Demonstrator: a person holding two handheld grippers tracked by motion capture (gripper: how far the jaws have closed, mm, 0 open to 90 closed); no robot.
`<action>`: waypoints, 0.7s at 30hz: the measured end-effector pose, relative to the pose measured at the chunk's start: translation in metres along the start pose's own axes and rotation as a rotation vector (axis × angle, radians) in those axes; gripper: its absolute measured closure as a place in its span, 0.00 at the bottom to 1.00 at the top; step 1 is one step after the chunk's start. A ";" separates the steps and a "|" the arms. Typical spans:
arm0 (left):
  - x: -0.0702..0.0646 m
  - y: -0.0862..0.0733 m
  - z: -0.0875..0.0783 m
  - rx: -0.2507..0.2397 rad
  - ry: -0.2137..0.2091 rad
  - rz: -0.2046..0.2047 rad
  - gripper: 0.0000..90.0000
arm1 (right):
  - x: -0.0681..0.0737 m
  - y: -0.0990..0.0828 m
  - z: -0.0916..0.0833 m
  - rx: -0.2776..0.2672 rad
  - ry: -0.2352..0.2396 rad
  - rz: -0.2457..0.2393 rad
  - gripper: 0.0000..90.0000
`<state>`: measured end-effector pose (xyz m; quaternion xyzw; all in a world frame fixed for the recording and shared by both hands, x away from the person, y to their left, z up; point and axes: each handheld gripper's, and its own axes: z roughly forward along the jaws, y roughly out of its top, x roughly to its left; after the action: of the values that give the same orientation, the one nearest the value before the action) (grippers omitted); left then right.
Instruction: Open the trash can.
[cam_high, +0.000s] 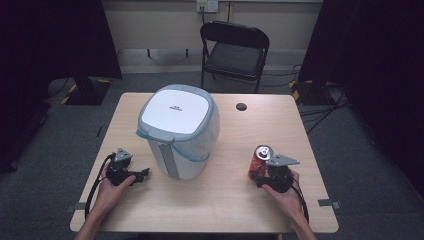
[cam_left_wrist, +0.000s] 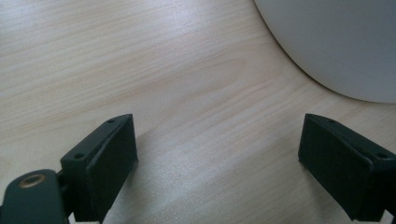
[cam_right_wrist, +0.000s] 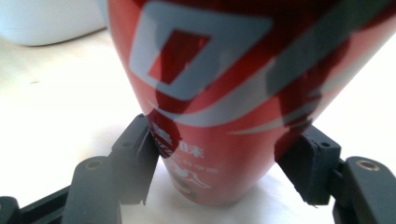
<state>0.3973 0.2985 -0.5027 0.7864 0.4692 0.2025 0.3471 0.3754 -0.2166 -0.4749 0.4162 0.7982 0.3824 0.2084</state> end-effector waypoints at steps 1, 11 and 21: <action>0.000 0.000 0.000 0.000 0.000 0.000 0.12 | -0.005 0.000 0.000 0.000 -0.017 0.015 0.37; 0.000 0.000 0.000 0.000 0.002 0.001 0.12 | -0.042 0.003 0.009 -0.020 -0.106 0.093 0.37; 0.000 0.000 0.000 0.000 0.001 0.000 0.12 | -0.068 0.008 0.021 -0.033 -0.184 0.169 0.37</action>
<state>0.3973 0.2985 -0.5027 0.7864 0.4691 0.2027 0.3469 0.4321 -0.2606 -0.4804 0.5117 0.7315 0.3718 0.2548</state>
